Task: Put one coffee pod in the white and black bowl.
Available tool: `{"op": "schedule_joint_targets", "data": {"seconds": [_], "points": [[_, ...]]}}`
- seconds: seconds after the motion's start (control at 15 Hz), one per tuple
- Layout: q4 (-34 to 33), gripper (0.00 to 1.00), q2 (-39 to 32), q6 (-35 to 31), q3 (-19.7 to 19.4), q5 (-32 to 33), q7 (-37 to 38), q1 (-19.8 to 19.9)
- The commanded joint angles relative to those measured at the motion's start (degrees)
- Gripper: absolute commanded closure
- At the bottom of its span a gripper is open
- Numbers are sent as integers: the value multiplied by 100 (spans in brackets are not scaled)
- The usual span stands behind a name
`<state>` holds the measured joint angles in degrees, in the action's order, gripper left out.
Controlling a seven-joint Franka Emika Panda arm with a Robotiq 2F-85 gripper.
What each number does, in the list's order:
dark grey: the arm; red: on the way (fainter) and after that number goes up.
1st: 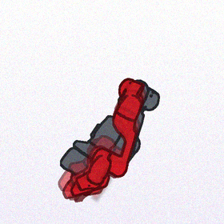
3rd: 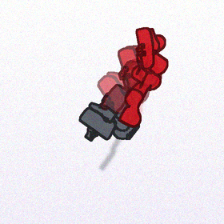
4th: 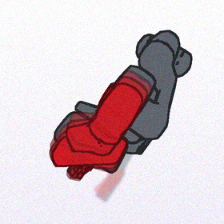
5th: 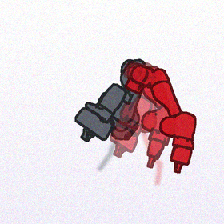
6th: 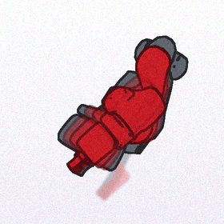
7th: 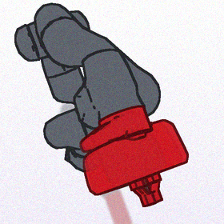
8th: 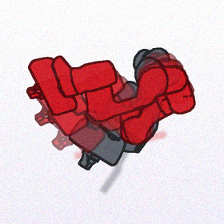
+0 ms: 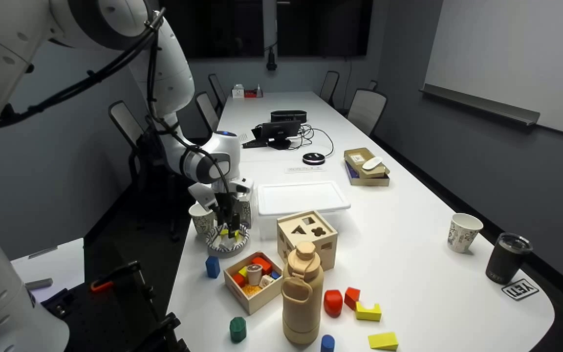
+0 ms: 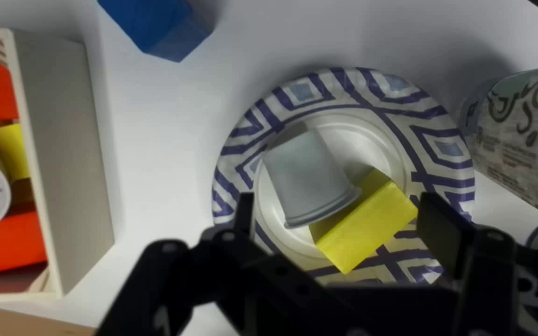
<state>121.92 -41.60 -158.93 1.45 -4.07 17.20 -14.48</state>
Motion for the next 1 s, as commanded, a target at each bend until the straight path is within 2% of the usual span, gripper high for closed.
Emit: {"op": "schedule_joint_targets", "data": {"seconds": [0.0,0.2,0.47,0.73,0.93], "points": [[193,0,311,174,93,-114,-18,85],[509,0,646,5,17,-40,5,30],[1168,0,1453,231,-146,59,15,52],[1886,0,2352,208,-610,409,177,39],[2074,0,2820,421,-891,609,207,273]]}}
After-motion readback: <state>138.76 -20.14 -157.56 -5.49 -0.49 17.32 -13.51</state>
